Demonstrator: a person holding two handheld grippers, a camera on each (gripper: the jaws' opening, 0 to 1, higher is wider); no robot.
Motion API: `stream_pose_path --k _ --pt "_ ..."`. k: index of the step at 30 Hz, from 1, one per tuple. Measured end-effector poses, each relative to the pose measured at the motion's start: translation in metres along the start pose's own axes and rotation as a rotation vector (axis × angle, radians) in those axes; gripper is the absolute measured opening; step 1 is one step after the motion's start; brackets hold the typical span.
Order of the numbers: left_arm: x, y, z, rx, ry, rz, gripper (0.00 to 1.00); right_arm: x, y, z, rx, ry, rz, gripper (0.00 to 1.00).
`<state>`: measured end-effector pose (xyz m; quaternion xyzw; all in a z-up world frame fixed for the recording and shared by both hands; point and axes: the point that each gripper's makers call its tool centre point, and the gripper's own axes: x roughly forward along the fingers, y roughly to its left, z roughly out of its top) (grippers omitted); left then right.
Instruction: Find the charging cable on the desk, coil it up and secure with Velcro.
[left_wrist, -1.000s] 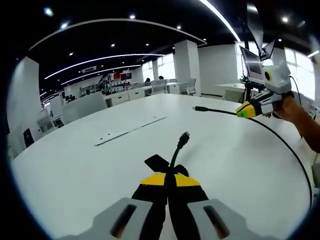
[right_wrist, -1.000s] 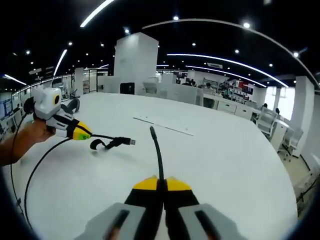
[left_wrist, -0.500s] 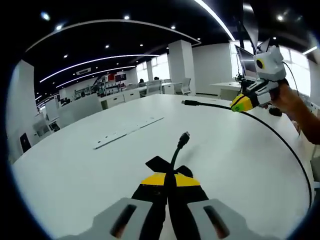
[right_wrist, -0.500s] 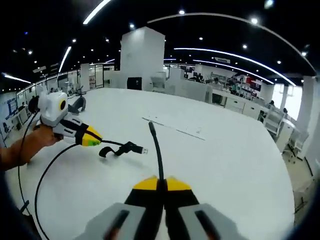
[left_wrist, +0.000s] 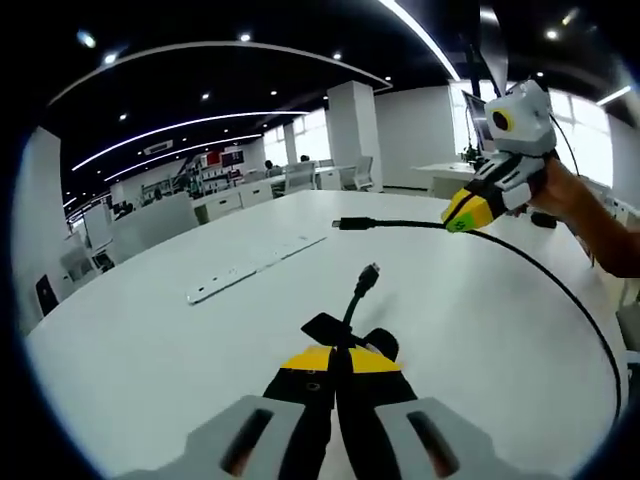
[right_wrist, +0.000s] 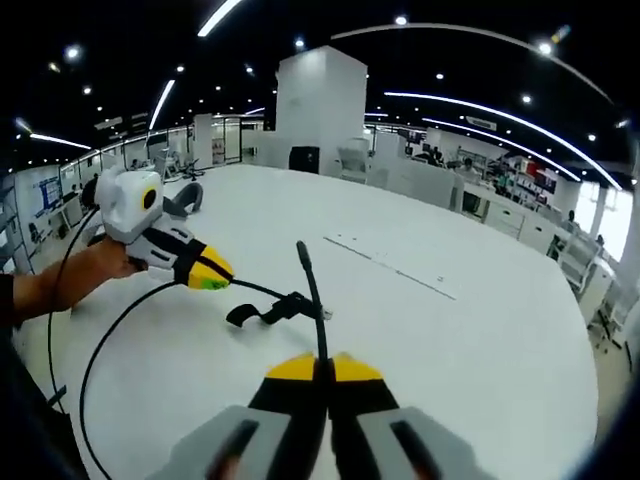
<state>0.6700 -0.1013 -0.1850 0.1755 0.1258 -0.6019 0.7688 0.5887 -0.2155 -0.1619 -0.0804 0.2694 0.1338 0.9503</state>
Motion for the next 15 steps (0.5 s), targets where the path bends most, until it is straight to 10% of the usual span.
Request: stream_pose_path --k 15 --pt "0.001 -0.002 -0.01 0.063 0.002 -0.026 0.04 0.038 0.013 0.011 -0.105 0.049 0.135 0.04"
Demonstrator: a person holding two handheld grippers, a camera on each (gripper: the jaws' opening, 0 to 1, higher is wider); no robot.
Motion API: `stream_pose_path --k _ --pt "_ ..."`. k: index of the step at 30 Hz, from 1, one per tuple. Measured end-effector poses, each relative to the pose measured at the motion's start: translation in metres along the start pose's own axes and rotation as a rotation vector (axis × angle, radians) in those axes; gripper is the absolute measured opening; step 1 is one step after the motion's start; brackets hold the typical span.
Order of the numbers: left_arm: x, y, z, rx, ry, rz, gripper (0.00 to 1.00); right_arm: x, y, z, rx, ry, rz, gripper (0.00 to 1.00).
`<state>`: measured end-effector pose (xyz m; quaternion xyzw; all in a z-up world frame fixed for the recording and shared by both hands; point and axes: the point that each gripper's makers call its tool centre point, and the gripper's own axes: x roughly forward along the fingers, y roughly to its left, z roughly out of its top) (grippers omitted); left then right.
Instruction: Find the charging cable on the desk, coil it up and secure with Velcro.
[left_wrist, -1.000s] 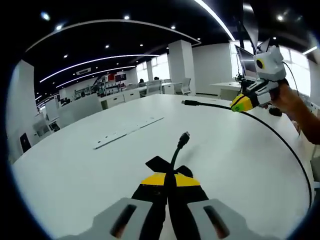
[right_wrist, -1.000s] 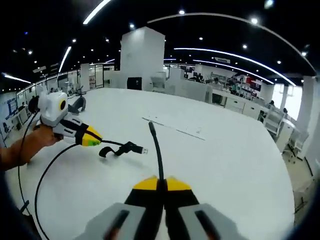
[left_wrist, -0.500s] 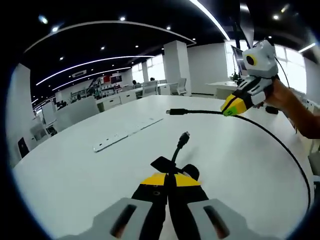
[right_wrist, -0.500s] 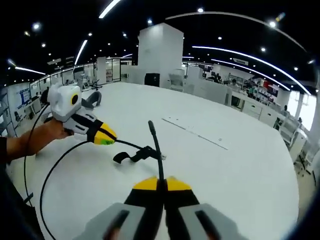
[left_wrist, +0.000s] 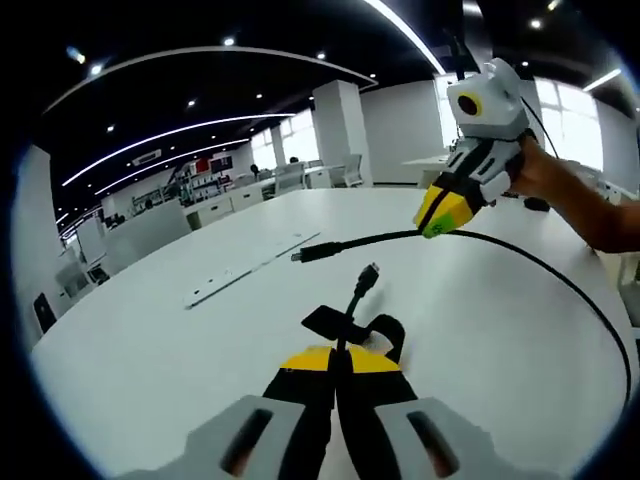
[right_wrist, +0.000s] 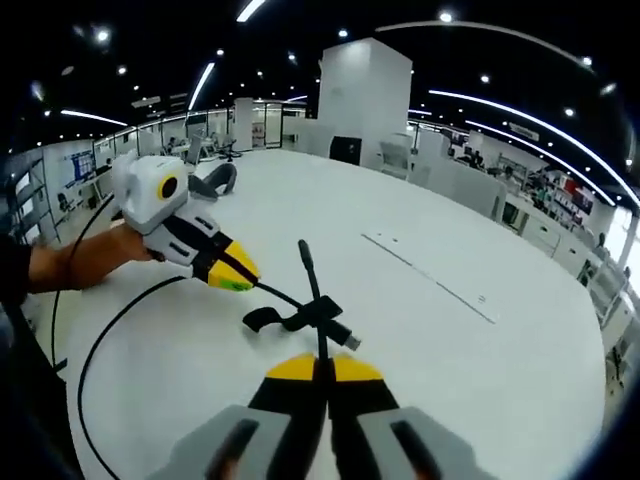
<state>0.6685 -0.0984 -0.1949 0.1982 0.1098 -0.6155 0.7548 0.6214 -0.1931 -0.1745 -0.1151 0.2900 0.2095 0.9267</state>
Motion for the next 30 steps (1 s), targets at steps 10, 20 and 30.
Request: stream_pose_path --k 10,20,30 --pt "0.003 -0.003 -0.005 -0.015 0.0 -0.011 0.04 0.018 0.007 -0.005 -0.025 -0.011 0.045 0.04" --pt "0.008 0.002 -0.011 -0.009 -0.002 -0.034 0.04 0.038 0.009 -0.003 -0.093 -0.042 0.05 0.04" --pt "0.01 0.005 -0.013 -0.015 0.003 -0.049 0.04 0.053 0.014 -0.003 -0.127 -0.043 0.063 0.04"
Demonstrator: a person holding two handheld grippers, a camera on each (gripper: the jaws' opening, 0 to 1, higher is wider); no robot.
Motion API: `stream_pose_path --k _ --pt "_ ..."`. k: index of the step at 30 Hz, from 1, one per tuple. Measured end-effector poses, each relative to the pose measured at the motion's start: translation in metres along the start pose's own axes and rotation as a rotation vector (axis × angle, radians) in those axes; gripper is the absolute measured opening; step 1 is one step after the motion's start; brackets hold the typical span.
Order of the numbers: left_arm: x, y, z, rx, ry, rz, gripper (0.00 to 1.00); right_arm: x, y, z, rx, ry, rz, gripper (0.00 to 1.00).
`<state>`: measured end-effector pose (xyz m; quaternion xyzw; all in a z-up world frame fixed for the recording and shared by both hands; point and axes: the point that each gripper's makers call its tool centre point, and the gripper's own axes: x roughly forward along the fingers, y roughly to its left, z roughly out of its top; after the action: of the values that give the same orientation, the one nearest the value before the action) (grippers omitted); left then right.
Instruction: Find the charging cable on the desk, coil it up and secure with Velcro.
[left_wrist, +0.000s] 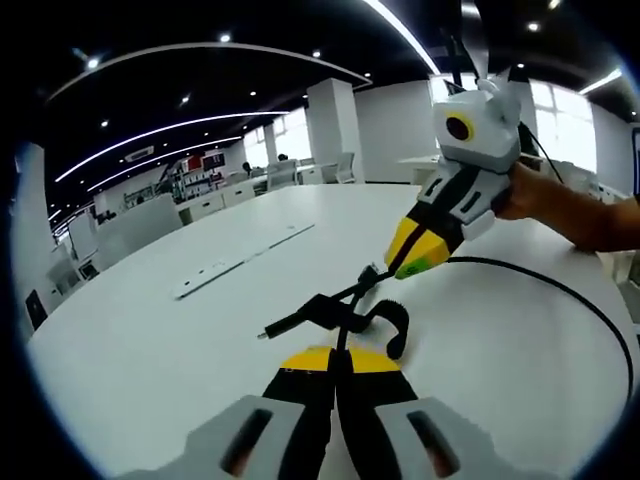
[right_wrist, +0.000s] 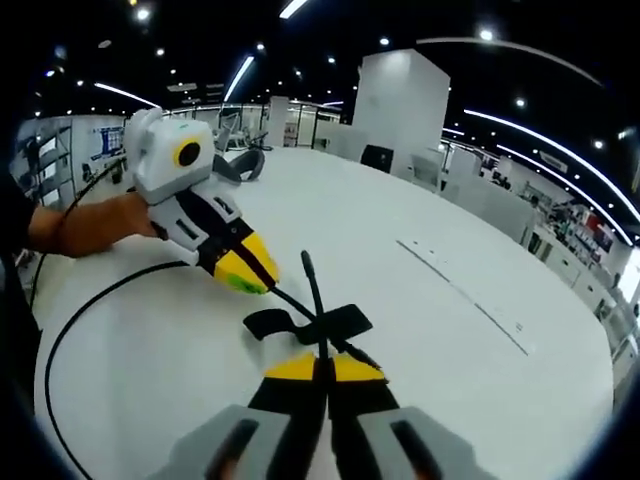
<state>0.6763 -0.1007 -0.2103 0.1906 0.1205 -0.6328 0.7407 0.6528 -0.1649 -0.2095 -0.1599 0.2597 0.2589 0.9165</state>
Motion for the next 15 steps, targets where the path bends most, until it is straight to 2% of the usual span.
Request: stream_pose_path --k 6,15 --pt "0.002 0.003 -0.003 0.002 0.001 -0.007 0.04 0.009 0.001 0.0 0.008 -0.013 -0.003 0.04" --pt "0.002 0.005 -0.003 0.007 -0.007 -0.018 0.04 0.018 0.012 0.007 -0.04 -0.042 0.019 0.04"
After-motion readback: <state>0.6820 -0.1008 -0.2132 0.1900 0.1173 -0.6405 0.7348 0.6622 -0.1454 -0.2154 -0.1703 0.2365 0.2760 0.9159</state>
